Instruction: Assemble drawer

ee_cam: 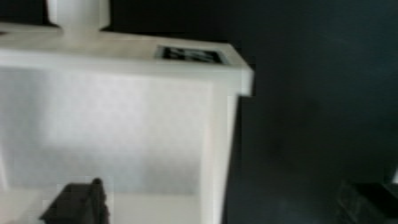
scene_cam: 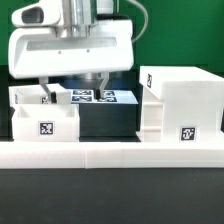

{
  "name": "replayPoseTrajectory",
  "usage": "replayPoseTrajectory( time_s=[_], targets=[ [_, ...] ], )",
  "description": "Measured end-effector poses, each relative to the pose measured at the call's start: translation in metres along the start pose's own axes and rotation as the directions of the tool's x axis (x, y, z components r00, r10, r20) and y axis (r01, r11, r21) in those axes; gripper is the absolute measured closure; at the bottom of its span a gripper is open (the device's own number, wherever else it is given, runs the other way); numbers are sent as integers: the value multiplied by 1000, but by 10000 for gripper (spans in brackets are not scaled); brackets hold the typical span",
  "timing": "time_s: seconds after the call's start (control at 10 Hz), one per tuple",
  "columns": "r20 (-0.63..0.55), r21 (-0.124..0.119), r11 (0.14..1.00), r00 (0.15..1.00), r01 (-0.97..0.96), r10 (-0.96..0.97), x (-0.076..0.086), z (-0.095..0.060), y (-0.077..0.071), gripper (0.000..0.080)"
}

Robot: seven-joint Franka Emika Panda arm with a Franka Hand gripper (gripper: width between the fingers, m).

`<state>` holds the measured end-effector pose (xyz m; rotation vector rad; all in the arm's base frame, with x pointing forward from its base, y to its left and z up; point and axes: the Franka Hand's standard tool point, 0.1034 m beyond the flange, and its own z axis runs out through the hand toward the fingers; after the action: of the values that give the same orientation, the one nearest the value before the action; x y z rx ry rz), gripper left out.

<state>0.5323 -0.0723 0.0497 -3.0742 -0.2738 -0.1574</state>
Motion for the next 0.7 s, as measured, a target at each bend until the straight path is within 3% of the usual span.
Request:
replayPoseTrajectory(
  time_s=[0.1, 0.6, 0.7],
  targets=[
    [-7, -14, 1000, 1000, -3, 3, -6, 13, 8, 151],
    [4, -5, 1000, 1000, -11, 11, -5, 13, 8, 151],
    [-4, -18, 1000, 1000, -10, 10, -8, 20, 9, 151]
  ],
)
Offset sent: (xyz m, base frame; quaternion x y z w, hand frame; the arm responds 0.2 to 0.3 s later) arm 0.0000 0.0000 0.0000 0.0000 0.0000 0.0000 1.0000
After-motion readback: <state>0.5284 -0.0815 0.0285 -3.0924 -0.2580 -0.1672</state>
